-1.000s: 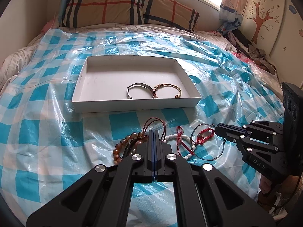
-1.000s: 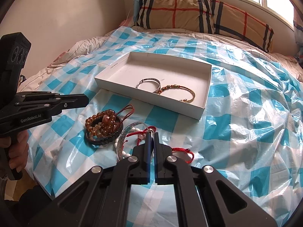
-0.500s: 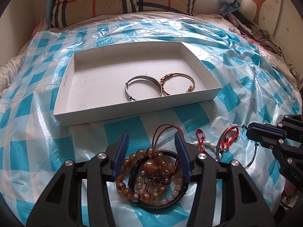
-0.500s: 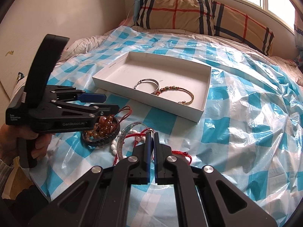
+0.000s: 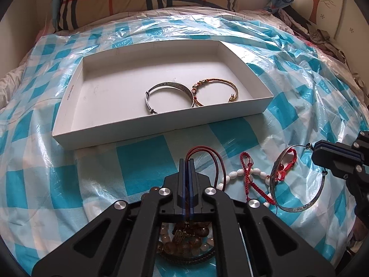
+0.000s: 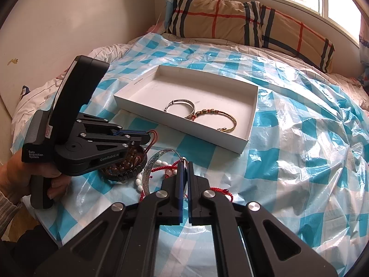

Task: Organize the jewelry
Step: 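Lift both bracelets and carry them over the white tray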

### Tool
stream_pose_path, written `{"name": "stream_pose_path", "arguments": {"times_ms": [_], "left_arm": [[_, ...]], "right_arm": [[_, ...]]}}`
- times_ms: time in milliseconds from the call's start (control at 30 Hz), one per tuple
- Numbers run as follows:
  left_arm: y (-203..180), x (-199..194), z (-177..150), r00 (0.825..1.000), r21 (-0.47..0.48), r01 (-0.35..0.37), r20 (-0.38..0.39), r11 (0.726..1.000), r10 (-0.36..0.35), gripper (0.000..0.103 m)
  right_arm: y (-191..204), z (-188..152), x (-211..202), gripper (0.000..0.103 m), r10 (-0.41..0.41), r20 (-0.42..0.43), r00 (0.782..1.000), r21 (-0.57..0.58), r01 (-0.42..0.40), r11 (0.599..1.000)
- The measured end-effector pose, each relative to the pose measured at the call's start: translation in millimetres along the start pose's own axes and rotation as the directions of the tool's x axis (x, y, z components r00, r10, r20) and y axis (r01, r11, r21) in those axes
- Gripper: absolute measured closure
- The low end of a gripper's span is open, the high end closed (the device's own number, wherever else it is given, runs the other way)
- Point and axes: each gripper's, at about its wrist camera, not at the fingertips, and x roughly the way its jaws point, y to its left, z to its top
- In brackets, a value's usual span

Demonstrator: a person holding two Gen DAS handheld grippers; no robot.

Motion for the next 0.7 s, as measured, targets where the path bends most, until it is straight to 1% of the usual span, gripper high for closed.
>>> {"name": "stream_pose_path", "arguments": {"times_ms": [133,233,333,467,567,700], "left_arm": [[4.1,-17.2,-1.2,0.999,-0.035,0.021,0.032,0.999,-0.02,0.101],[10.8,-34.7,-2.1,0.996,-0.084,0.063,0.062,0.994,-0.058,0.101],[18.0,-56.5,-2.5,0.991,-0.128,0.1,0.105,0.987,-0.087,0.101],[25.4,-86.0,-4.1,0.98,-0.165,0.135,0.166,0.977,-0.107,0.101],[28.0,-98.9,-6.1,0.976,-0.176,0.139,0.193,0.974,-0.104,0.101],[28.0,-100.2,-9.4,0.976,-0.179,0.139,0.191,0.974,-0.104,0.101]], "right_arm": [[0.3,-0.2,-2.2,0.099,-0.001,0.003,1.0,0.002,0.001,1.0],[-1.1,-0.4,-4.9,0.099,0.01,0.008,1.0,0.014,-0.01,1.0],[-9.5,-0.9,-5.4,0.099,0.045,0.008,0.999,0.063,-0.045,0.997],[-22.7,-4.9,-2.6,0.099,0.095,-0.001,0.995,0.14,-0.094,0.986],[-27.4,-9.4,1.2,0.099,0.111,-0.009,0.994,0.167,-0.108,0.98],[-26.9,-12.0,4.1,0.099,0.114,-0.016,0.993,0.172,-0.11,0.979]]}}
